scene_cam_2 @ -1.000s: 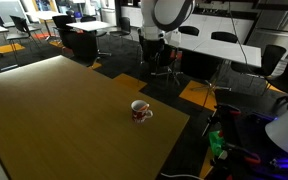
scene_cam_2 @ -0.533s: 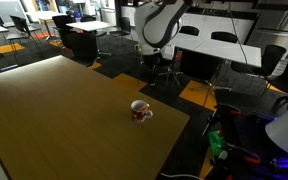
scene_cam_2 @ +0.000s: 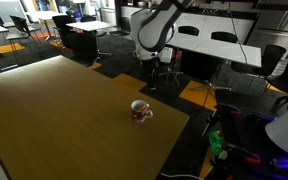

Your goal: Take the orange marker out of the maroon mug

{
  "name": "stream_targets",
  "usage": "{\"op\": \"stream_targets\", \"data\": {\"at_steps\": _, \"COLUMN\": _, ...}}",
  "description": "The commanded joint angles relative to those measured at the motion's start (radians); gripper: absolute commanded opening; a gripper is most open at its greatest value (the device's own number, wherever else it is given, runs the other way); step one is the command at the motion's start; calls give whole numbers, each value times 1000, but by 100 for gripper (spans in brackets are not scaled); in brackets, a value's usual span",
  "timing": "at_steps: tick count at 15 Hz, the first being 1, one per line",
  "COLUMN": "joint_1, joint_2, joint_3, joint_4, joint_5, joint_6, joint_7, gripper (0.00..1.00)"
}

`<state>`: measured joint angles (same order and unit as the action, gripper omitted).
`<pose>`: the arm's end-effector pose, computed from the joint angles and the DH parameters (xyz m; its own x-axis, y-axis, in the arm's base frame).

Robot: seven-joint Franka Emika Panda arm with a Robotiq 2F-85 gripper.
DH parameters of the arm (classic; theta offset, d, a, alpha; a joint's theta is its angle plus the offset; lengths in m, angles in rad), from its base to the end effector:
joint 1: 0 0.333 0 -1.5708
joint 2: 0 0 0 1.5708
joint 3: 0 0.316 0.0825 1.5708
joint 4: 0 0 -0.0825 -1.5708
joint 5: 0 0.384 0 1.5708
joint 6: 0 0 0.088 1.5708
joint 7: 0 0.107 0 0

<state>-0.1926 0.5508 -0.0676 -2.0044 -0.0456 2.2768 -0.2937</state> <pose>0.5527 -0.1488 0.1586 0.9570 0.0731 -0.2808 0.0698 -0.9973 -0.0217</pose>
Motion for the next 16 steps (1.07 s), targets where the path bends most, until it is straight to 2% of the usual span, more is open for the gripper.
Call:
{"op": "stream_targets", "data": {"at_steps": 1, "joint_1": 1, "joint_2": 10, "joint_3": 0, "joint_4": 9, "joint_5": -5, "joint_6": -3, "joint_7": 10, "gripper": 100}}
{"op": "stream_targets", "data": {"at_steps": 12, "joint_1": 1, "joint_2": 147, "joint_3": 24, "joint_4": 32, "joint_5": 12, "joint_6": 150, "joint_7": 27, "gripper": 99}}
{"op": "stream_targets", "data": {"at_steps": 13, "joint_1": -1, "joint_2": 156, "joint_3": 27, "joint_4": 37, "joint_5": 15, "joint_6": 158, "joint_7": 27, "gripper": 87}}
{"op": "stream_targets", "data": {"at_steps": 16, "joint_1": 2, "joint_2": 181, "joint_3": 30, "joint_4": 55, "joint_5": 13, "joint_6": 166, "joint_7": 32, "gripper": 73}}
